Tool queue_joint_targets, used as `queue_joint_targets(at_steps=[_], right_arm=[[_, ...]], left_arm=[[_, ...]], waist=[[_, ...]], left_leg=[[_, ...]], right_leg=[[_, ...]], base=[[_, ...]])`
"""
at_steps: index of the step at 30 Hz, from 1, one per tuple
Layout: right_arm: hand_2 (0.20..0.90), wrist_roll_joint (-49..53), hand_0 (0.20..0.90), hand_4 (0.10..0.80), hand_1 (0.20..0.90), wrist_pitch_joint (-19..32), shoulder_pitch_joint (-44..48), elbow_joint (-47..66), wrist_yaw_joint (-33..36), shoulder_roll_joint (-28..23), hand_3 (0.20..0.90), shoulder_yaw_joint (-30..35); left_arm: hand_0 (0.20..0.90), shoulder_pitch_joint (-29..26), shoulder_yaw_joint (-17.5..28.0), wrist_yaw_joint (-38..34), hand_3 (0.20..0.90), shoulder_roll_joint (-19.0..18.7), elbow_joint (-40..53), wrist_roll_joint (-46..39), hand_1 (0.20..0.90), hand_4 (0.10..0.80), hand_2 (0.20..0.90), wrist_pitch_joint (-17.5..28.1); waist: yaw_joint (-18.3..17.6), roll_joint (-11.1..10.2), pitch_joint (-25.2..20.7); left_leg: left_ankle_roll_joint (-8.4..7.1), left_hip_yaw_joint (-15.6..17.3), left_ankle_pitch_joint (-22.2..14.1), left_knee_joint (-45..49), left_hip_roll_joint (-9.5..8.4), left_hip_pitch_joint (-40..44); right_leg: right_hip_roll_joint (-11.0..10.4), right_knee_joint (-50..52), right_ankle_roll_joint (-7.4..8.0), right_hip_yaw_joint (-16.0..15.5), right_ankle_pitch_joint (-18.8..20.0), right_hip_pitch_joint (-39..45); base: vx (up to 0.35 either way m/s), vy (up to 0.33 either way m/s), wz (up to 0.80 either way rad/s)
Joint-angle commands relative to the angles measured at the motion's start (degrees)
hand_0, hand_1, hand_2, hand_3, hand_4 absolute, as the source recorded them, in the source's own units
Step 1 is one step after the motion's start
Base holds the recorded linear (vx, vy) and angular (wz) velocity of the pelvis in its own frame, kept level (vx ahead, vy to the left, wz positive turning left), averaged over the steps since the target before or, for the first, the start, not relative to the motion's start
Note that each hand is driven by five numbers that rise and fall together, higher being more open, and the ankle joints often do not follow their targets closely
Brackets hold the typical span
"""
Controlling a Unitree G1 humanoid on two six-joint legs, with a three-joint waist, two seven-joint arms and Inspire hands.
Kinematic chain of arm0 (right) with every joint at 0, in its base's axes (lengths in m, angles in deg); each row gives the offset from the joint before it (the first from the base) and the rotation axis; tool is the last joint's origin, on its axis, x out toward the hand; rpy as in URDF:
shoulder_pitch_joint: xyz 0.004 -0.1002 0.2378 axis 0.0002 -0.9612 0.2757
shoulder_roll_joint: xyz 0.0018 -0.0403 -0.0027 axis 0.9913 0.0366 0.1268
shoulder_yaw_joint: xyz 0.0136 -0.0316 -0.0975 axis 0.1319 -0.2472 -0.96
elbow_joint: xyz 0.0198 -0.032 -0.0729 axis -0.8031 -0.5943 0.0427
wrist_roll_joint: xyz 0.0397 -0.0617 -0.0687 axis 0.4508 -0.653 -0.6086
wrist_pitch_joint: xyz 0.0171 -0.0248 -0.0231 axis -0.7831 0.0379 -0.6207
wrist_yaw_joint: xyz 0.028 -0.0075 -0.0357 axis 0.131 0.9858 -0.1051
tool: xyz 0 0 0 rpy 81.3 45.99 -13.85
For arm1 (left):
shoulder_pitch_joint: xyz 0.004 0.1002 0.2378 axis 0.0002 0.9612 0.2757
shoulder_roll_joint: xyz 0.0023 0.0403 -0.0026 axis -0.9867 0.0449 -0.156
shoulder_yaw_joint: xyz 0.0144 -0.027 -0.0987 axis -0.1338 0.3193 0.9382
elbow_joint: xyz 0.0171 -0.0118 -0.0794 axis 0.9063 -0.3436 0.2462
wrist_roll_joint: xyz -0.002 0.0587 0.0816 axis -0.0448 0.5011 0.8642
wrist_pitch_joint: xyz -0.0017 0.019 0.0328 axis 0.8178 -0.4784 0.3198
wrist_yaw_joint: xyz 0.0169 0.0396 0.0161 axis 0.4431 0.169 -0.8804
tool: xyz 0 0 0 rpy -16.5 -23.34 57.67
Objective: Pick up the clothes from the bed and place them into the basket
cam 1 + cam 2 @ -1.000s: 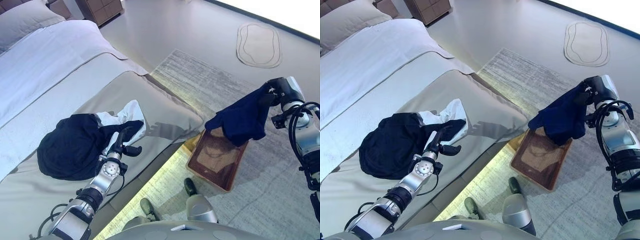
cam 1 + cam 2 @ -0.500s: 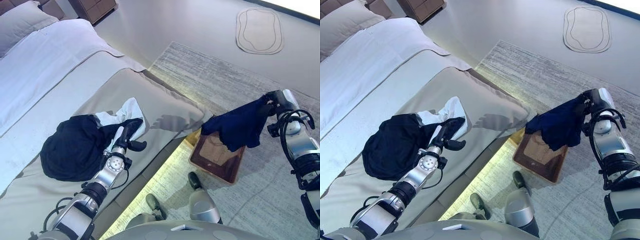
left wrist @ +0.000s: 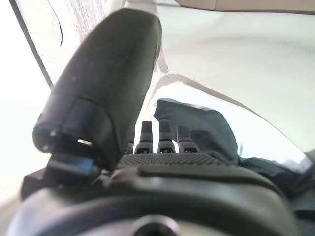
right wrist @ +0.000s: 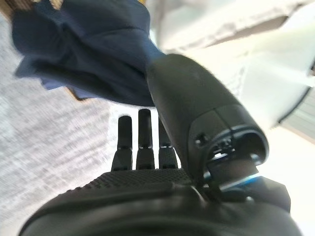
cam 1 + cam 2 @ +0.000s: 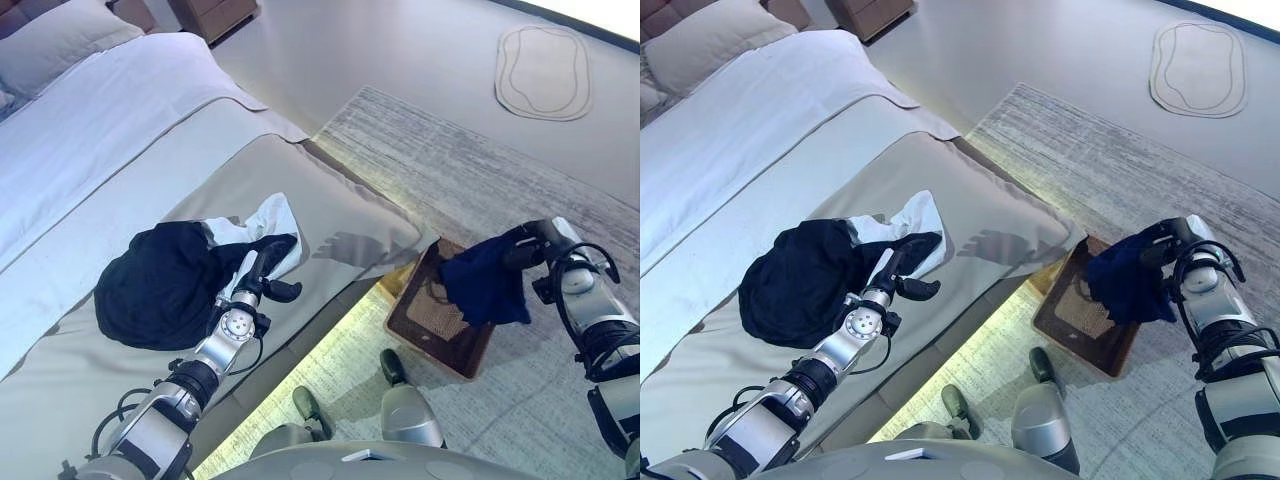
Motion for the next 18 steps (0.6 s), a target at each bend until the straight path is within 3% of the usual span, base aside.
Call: queue_joint_targets(at_steps=[1, 12, 18], right_arm=[[0.900, -1.60, 0.900, 0.800, 0.900, 0.19, 6.24, -5.16, 3.09, -0.06, 0.900, -1.43], [0.900, -5.20, 0.900, 0.800, 0.900, 0.01, 6.38, -6.19, 3.74, 0.72, 0.900, -3.15], [0.900, -5.93, 0.900, 0.800, 0.900, -0.05, 9.21, -0.79, 9.34, -0.16, 0.900, -5.08]], left_arm=[[0.900, -5.99, -1.94, -1.17, 0.900, -1.14, -2.26, 2.01, 0.900, 0.800, 0.900, 4.63], [0.900, -6.36, -2.25, -0.63, 0.900, -1.98, -2.78, 1.77, 0.900, 0.800, 0.900, 5.73], [0.900, -6.35, -2.15, -1.89, 0.900, -1.79, -2.33, 1.51, 0.900, 0.800, 0.900, 4.89]], waist=[[1.67, -1.92, -4.51], [2.79, -2.42, -4.55], [3.29, -2.98, -4.60]], left_leg=[[-2.68, -3.81, -4.60, 0.31, 1.43, 2.20], [-2.32, -4.91, -4.37, 0.31, 1.16, 2.09], [-2.29, -5.62, -4.21, 0.31, 1.16, 2.24]], right_leg=[[0.68, 0.26, 0.33, -2.87, 2.54, -2.29], [0.54, 0.26, 0.33, -3.25, 2.70, -1.78], [0.47, 0.26, 0.17, -3.58, 2.67, -1.06]], base=[[-0.035, -0.011, 0.08], [-0.013, -0.001, 0.04], [0.003, 0.003, 0.03]])
